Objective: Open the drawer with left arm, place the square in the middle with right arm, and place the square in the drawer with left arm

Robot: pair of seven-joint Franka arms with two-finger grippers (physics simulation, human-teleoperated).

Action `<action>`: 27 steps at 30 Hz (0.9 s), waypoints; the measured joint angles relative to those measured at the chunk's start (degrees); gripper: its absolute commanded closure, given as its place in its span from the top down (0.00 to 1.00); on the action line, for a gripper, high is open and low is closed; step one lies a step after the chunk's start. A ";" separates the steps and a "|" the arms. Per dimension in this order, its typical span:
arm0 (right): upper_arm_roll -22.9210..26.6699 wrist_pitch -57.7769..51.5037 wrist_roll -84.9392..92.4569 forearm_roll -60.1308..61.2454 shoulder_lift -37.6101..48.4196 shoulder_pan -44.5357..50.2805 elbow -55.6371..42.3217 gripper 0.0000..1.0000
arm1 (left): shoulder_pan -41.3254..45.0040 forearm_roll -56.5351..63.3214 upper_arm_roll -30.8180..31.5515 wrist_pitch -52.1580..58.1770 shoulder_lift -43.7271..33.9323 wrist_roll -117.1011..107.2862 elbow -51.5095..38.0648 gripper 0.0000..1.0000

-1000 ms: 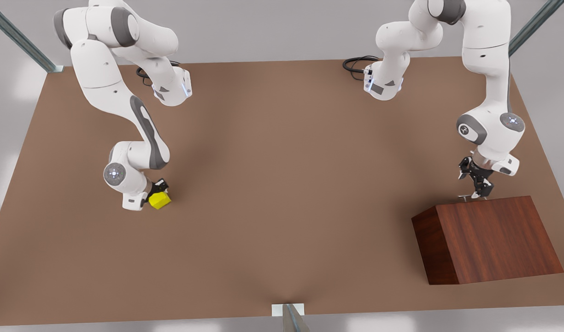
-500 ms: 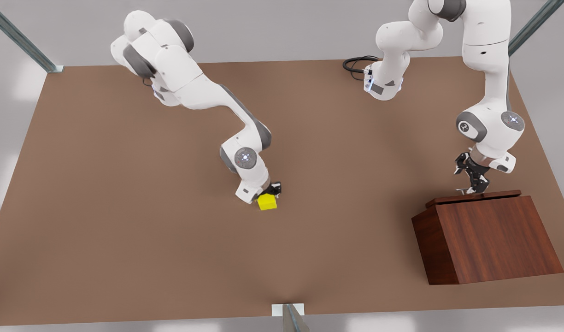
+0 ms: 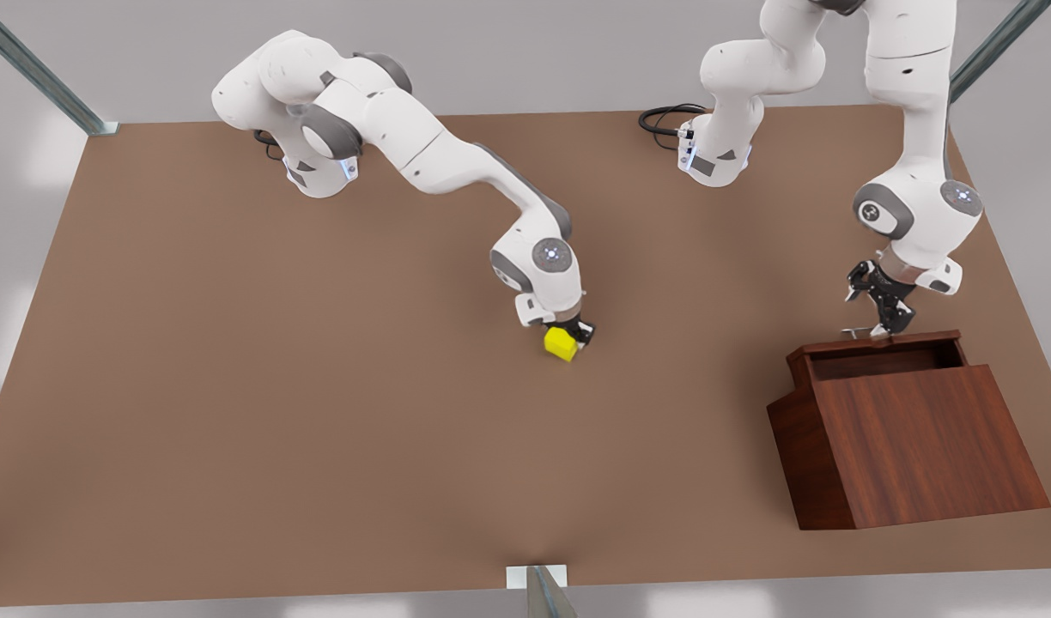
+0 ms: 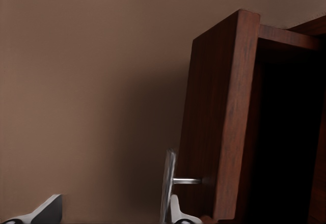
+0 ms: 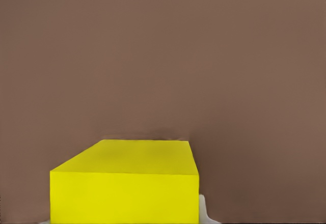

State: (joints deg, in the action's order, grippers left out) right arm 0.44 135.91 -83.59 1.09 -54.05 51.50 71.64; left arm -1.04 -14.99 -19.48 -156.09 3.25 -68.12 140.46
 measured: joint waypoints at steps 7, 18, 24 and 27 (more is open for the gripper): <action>0.00 -0.12 0.10 -0.03 -0.01 -0.09 0.16 1.00 | -0.71 -0.10 -1.13 0.62 -4.00 -1.20 4.42 1.00; 0.79 -33.92 70.83 0.18 45.10 -42.47 21.06 1.00 | 1.62 0.38 -2.70 18.11 -17.91 -1.24 3.71 1.00; 2.72 -43.76 89.56 -3.00 44.88 -47.65 14.27 1.00 | 14.78 5.50 -1.83 32.82 -7.17 33.78 -20.98 1.00; 4.26 -41.43 92.21 -2.13 44.55 -52.29 12.24 1.00 | 20.85 5.99 2.50 38.71 6.02 35.15 -40.02 1.00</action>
State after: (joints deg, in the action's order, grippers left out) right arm 4.70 94.48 8.61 -1.05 -9.51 -0.78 83.88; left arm 19.81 -8.99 -16.98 -117.39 9.27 -32.96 100.44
